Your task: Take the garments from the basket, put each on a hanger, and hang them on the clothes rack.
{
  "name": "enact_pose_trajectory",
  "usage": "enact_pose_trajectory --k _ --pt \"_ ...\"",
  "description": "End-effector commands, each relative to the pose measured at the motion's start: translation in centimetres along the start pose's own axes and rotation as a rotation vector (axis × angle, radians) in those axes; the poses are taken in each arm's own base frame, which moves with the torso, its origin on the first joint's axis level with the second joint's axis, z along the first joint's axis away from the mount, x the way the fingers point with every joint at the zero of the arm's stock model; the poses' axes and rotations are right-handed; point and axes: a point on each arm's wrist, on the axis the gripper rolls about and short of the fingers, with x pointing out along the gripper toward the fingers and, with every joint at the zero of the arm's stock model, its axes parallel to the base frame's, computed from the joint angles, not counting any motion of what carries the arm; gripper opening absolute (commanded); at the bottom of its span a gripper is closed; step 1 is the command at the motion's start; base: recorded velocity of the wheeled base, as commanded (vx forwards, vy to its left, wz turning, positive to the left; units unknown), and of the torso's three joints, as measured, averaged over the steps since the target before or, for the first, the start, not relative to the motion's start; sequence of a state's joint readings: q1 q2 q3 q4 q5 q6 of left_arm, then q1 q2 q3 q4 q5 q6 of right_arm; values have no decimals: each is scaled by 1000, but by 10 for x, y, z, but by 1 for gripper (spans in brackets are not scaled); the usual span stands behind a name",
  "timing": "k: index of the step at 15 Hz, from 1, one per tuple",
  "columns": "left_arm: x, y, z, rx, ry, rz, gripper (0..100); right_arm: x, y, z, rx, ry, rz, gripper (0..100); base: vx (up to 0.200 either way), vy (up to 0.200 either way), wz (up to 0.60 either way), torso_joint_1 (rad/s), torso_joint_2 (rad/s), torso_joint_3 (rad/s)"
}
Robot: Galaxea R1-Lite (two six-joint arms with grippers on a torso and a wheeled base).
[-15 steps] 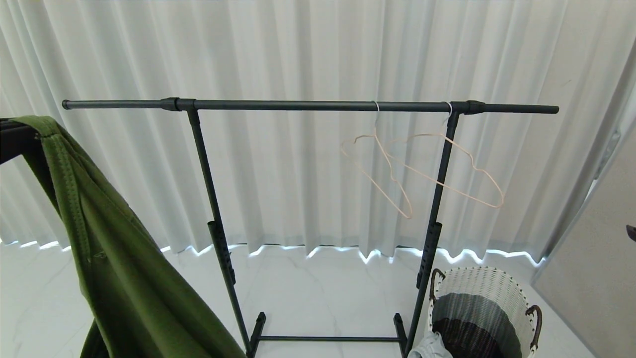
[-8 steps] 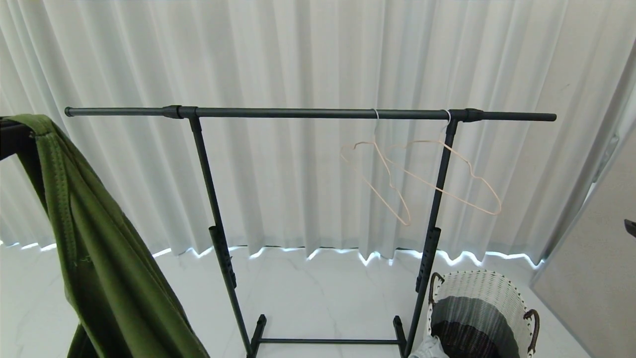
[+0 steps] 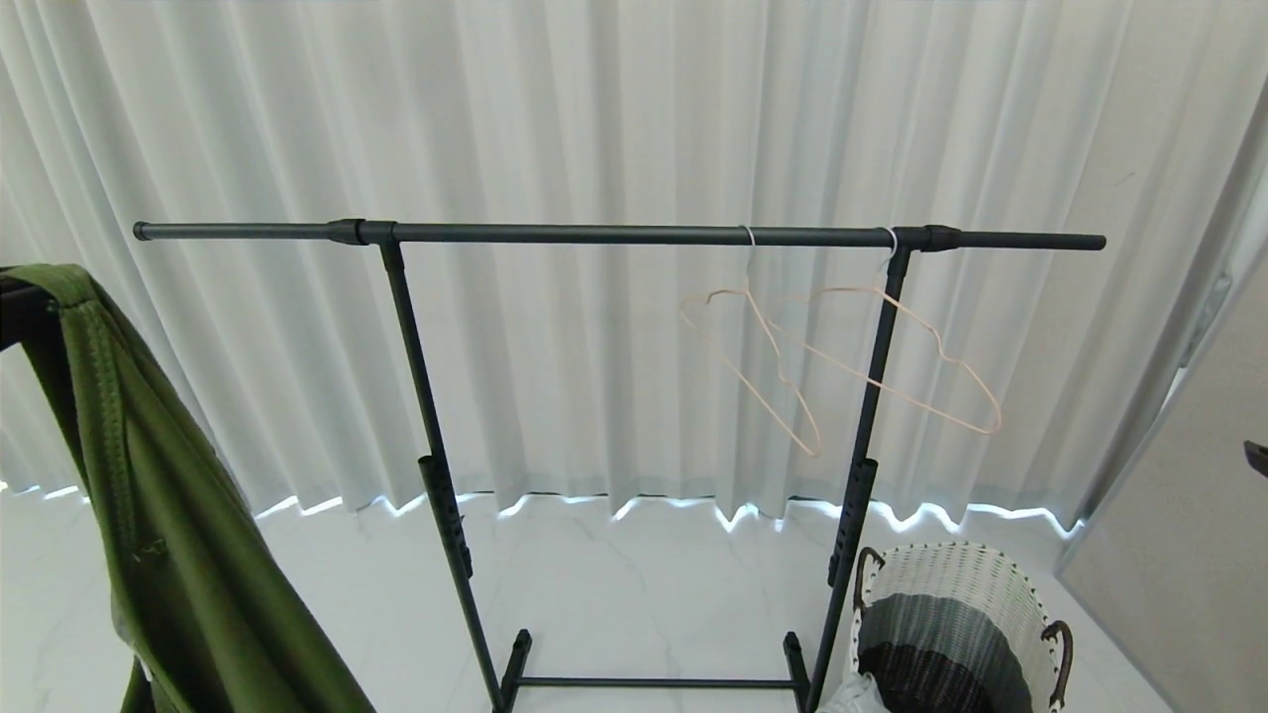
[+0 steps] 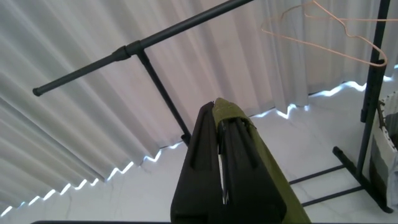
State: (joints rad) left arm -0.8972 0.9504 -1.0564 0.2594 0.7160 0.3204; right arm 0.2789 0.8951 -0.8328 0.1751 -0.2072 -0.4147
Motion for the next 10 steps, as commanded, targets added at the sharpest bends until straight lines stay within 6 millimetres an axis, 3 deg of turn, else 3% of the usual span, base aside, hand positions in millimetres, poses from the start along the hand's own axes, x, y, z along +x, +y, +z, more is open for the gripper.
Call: enact_pose_trajectory --k 1,8,10 --pt "-2 2 -1 -5 -5 3 0 0 0 0 -1 0 0 100 0 -200 0 2 -2 2" --pt "-2 2 -1 -7 -5 3 0 -1 0 0 -2 -4 -1 100 0 -200 0 7 -4 2" --pt "-3 2 -1 -10 -7 3 0 -1 0 0 -2 -3 1 100 0 0 0 0 0 0"
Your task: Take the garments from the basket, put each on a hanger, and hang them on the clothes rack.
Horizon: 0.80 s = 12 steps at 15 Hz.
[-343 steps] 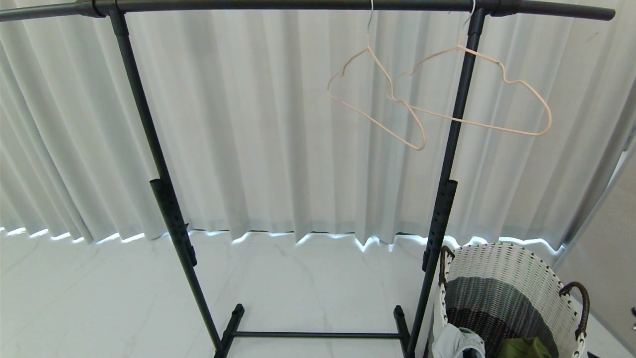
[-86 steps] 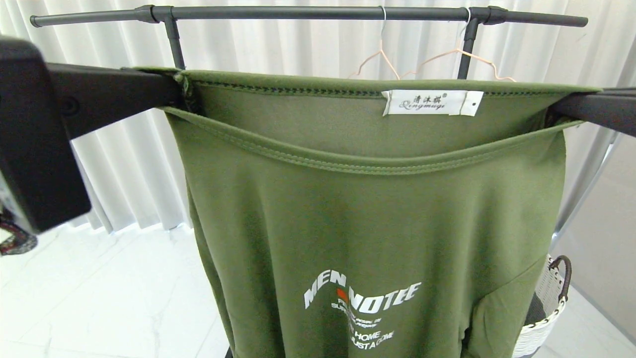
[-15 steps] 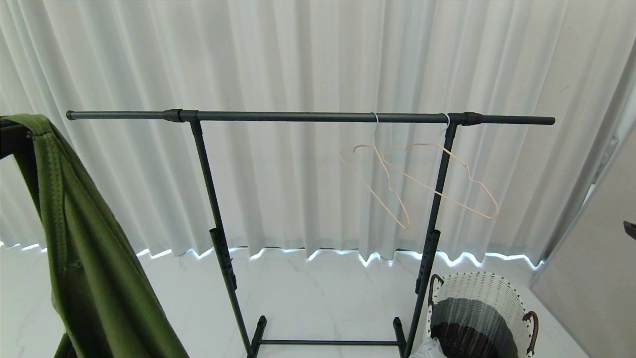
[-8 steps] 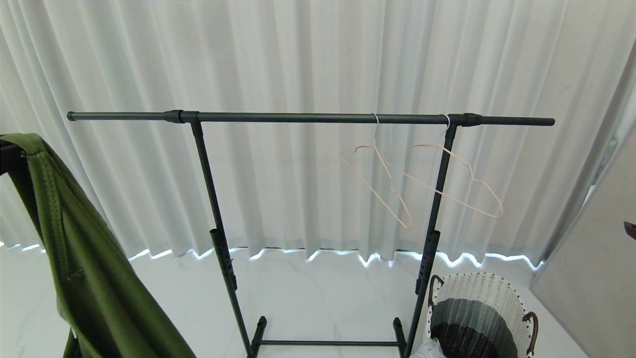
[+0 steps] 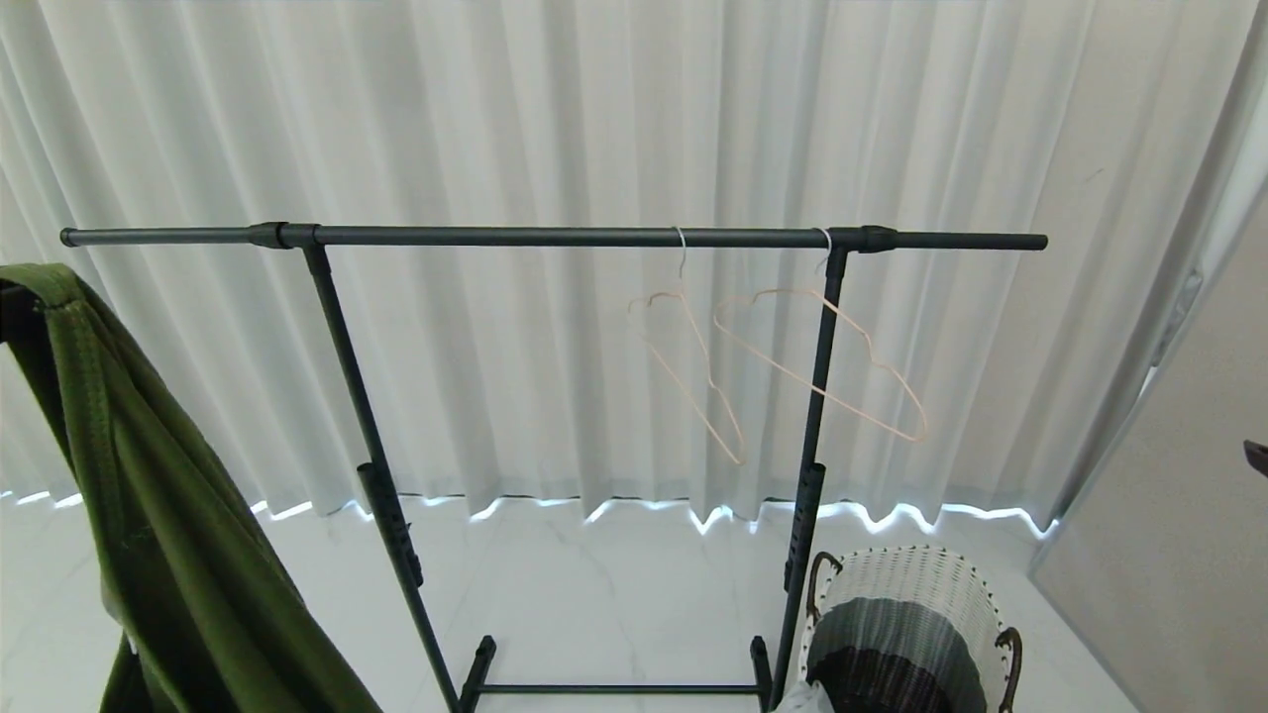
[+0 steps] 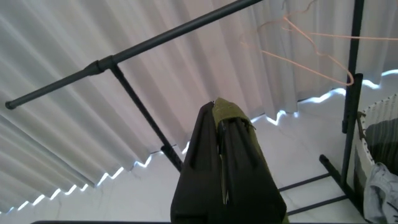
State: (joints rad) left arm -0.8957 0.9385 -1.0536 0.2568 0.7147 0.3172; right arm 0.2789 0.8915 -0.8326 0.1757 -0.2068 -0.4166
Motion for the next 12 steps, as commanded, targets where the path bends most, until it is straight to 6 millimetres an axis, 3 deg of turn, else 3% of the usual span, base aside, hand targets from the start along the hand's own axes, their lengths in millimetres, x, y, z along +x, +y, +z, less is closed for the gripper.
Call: enact_pose_trajectory --k 1,12 --pt "0 0 0 -1 -2 1 0 0 0 0 1 0 0 100 0 0 0 0 0 0" --pt "-3 3 0 -8 -10 3 0 5 4 -6 -2 29 19 100 0 0 0 0 0 0"
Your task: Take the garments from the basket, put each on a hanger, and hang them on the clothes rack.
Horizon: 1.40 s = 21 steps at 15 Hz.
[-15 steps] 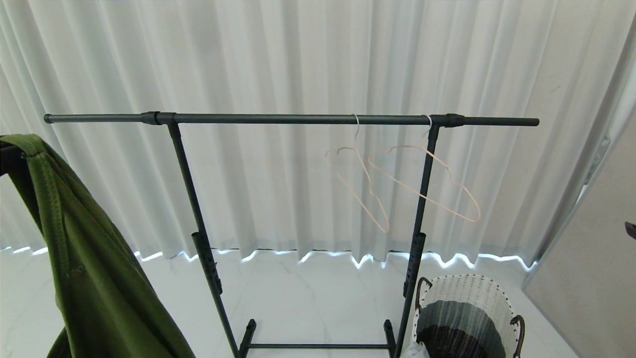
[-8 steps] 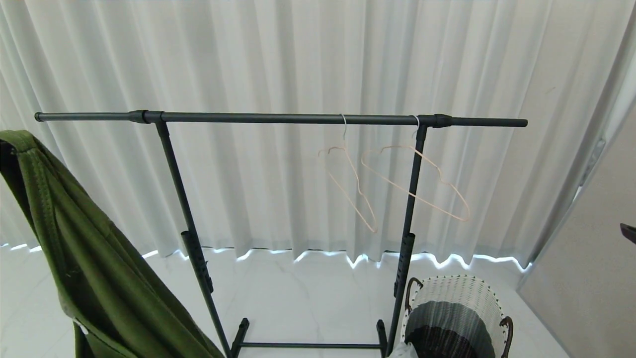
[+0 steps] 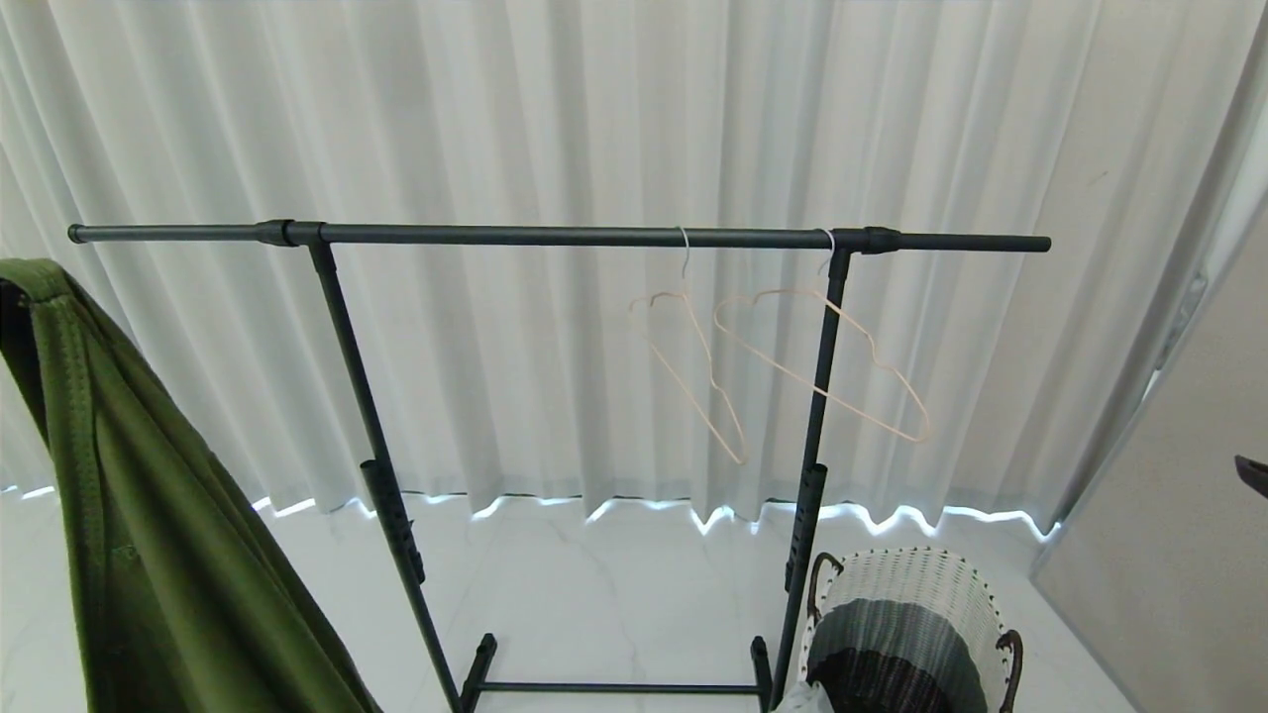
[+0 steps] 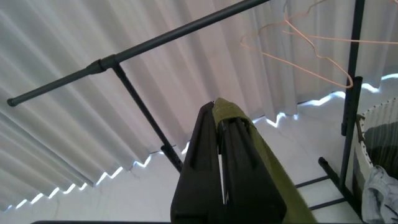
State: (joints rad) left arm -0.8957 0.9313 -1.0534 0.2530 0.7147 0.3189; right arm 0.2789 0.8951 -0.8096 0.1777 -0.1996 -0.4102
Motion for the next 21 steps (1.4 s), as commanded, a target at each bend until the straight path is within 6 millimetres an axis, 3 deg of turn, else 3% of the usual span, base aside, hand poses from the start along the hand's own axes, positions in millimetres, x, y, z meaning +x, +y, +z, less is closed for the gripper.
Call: enact_pose_trajectory --k 1,5,21 --pt "-1 1 -1 3 -1 1 0 3 2 -2 1 11 17 100 0 0 0 0 0 0" --pt "-3 3 0 -3 -10 2 0 6 6 -3 67 14 59 100 0 0 0 0 0 0" --pt "-4 4 1 -5 -14 5 0 11 9 -6 111 40 72 100 200 0 0 1 3 3"
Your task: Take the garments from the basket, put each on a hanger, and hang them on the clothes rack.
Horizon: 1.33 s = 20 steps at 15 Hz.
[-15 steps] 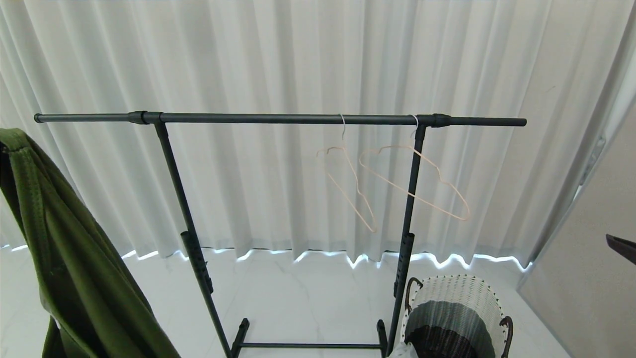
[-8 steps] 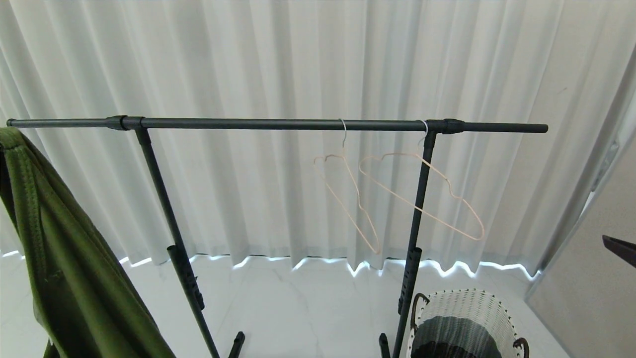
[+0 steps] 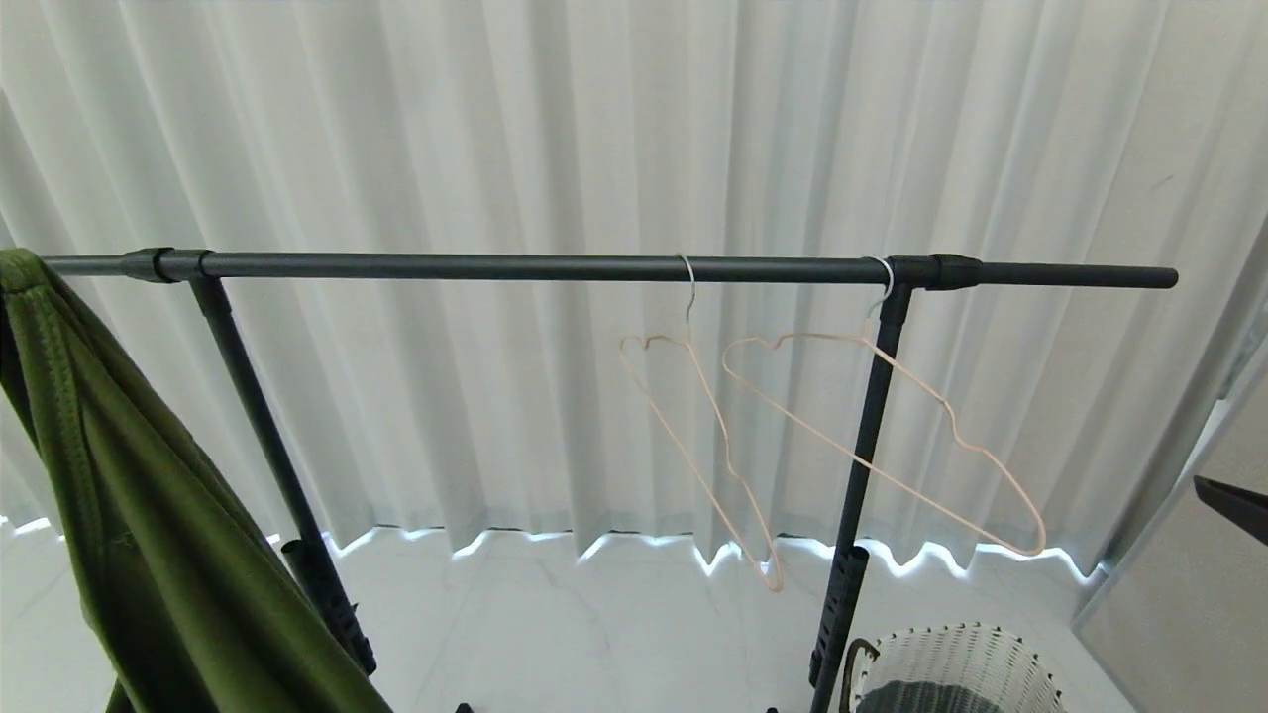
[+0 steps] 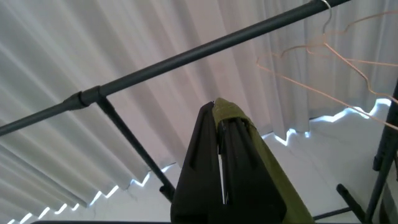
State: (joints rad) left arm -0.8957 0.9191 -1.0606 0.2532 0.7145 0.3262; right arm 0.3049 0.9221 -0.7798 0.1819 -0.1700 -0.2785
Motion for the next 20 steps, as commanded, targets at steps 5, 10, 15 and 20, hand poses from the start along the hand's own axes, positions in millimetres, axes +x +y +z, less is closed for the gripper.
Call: enact_pose_trajectory --k 5,10,15,20 --pt "1 -2 -2 5 7 -4 0 15 3 0 -5 47 15 100 40 0 0 0 1 0" --pt "10 -6 -16 28 79 47 0 49 9 2 66 89 82 100 0 0 0 0 0 0" --pt "17 -11 -27 52 129 54 0 108 22 6 104 118 235 100 0 0 0 0 0 0" --pt "27 -21 -31 74 145 -43 0 163 32 9 102 228 300 100 0 0 0 0 0 0"
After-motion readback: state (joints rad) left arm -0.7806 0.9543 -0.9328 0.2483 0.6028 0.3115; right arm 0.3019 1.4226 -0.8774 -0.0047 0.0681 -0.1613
